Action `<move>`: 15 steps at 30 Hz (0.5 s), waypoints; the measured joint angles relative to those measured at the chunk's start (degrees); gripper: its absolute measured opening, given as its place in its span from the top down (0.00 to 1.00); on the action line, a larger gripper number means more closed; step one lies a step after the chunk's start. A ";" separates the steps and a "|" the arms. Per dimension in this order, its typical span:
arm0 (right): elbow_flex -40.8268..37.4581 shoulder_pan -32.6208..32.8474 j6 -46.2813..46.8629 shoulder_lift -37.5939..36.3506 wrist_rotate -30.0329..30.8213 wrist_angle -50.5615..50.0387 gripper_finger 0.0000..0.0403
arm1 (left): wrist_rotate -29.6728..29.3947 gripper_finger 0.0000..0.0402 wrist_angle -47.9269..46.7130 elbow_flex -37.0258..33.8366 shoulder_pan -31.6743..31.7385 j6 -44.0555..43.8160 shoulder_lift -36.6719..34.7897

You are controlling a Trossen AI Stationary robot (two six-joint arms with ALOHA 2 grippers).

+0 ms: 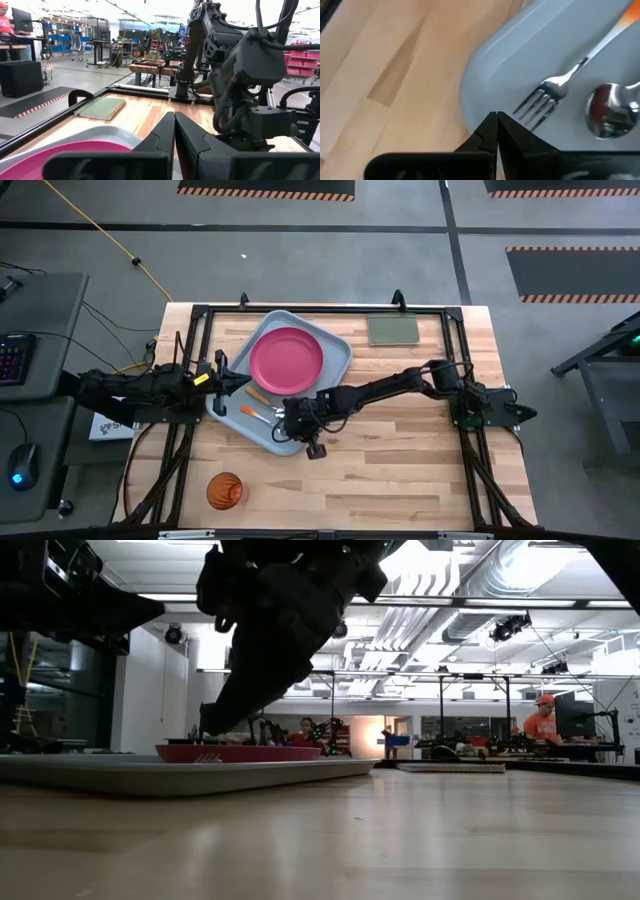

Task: Pick and place plate/cup/fork/spoon on tray
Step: Put the orange fork on the grey tray to the bottom of the yellow spoon

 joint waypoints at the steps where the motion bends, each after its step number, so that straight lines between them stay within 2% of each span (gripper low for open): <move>1: 0.00 -0.01 -0.36 0.01 0.13 -0.01 1.00 | -0.01 0.99 0.00 0.00 0.00 0.01 0.00; 15: 0.00 -0.01 -2.11 2.38 1.58 2.81 1.00 | 0.00 0.99 0.00 0.00 -0.02 0.07 0.00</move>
